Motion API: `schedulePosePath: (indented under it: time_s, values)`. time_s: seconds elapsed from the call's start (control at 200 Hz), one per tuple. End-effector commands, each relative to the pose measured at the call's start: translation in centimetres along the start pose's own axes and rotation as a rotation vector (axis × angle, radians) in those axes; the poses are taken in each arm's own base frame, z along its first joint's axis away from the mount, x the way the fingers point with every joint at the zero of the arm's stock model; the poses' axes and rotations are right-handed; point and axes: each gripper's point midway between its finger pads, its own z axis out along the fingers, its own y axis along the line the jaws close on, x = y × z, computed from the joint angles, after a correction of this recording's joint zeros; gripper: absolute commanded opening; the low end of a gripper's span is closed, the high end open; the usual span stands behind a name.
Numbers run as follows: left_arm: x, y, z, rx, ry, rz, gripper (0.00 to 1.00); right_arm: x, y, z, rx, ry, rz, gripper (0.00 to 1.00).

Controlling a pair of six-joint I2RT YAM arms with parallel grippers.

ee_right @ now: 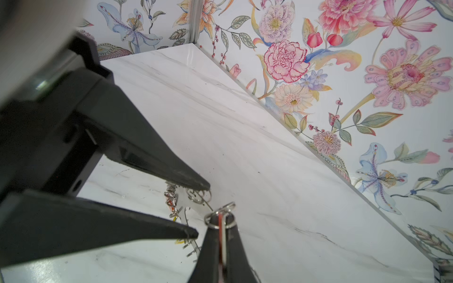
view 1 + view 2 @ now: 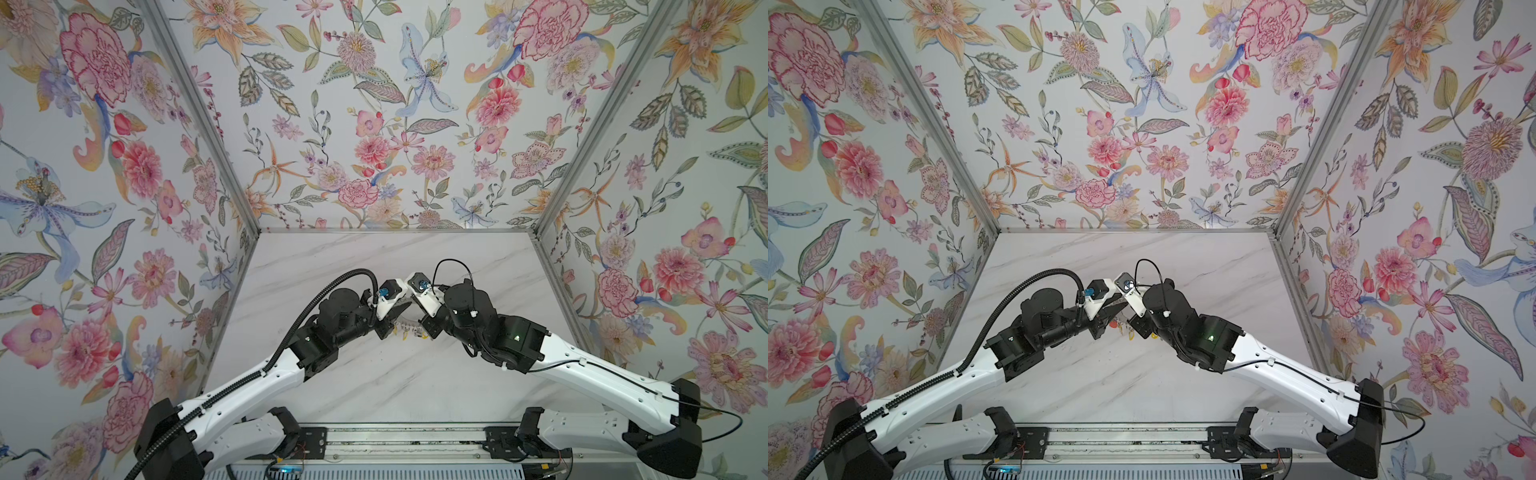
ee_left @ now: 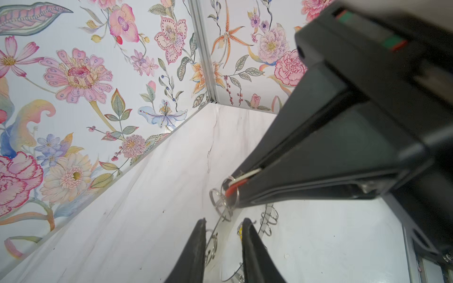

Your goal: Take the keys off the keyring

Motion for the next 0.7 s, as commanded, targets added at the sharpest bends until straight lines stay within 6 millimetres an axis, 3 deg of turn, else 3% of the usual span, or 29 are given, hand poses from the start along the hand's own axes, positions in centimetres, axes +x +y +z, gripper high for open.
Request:
schedulePosePath:
  time_s: [0.0,0.32,0.51,0.691]
  values:
    - [-0.9,0.3,0.3,-0.005,-0.033,0.038,0.26,-2.8,-0.8,-1.5,0.009,-0.08,0.04,0.0]
    - [-2.2,1.7,0.4,-0.075,-0.076,0.08,0.19,-2.7,-0.5,-1.4,-0.007,-0.066,0.037,0.0]
    - [-2.9,1.1,0.1,-0.047,-0.116,0.107,0.16,-2.6,-0.5,-1.3,-0.009,-0.061,0.037,0.0]
    - [-3.1,0.8,-0.3,-0.037,-0.127,0.139,0.03,-2.7,-0.4,-1.4,-0.015,-0.06,0.039,0.0]
